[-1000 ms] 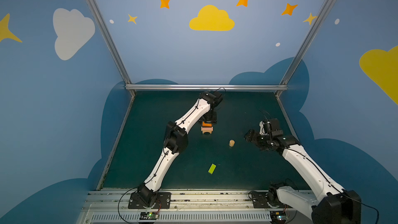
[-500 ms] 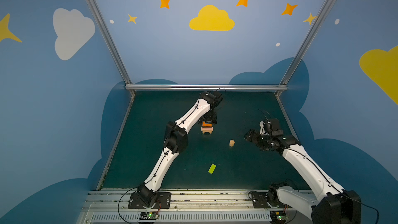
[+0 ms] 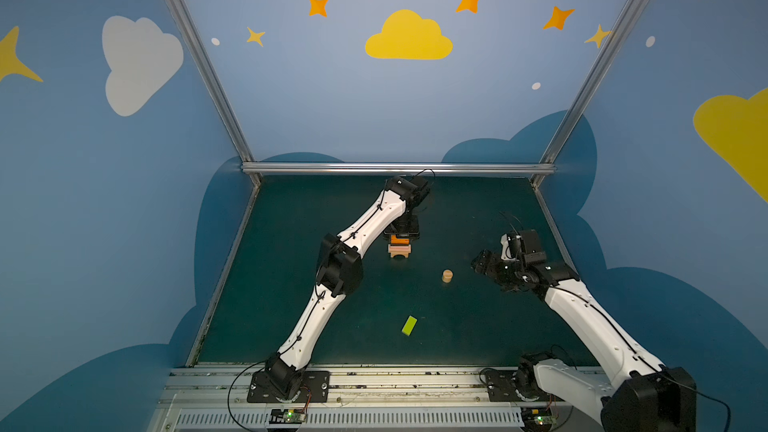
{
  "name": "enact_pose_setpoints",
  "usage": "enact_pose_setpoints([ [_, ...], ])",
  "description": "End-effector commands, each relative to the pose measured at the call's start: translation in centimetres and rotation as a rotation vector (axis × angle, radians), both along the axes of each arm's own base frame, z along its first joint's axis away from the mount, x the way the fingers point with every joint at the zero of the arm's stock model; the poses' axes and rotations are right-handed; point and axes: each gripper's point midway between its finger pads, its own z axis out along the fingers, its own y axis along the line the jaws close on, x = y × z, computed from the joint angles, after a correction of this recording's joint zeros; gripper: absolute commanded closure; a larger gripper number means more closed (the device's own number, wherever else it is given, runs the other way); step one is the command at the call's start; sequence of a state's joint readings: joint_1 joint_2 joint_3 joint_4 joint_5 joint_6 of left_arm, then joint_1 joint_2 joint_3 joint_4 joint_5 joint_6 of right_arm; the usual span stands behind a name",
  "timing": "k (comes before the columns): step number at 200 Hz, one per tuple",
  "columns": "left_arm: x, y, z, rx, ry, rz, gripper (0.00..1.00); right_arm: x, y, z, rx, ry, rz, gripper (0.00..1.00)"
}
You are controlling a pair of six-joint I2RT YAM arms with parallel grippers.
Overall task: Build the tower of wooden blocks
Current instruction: 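Open the left gripper and raise it off the orange block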
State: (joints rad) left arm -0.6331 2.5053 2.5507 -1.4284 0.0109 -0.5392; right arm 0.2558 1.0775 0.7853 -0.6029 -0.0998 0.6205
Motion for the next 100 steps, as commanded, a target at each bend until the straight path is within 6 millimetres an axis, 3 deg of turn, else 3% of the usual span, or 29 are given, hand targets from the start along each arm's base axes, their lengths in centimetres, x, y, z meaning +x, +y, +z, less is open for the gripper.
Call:
enact_pose_setpoints([
  [1, 0.05, 0.22, 0.38, -0.001, 0.0, 0.013, 0.31, -0.23, -0.04, 0.08, 0.01, -0.008, 0.002, 0.12],
  [100, 0.41, 0.99, 0.97, 0.023, -0.023, 0.018, 0.28, -0.33, -0.07, 0.21, 0.013, -0.011, 0.002, 0.11],
])
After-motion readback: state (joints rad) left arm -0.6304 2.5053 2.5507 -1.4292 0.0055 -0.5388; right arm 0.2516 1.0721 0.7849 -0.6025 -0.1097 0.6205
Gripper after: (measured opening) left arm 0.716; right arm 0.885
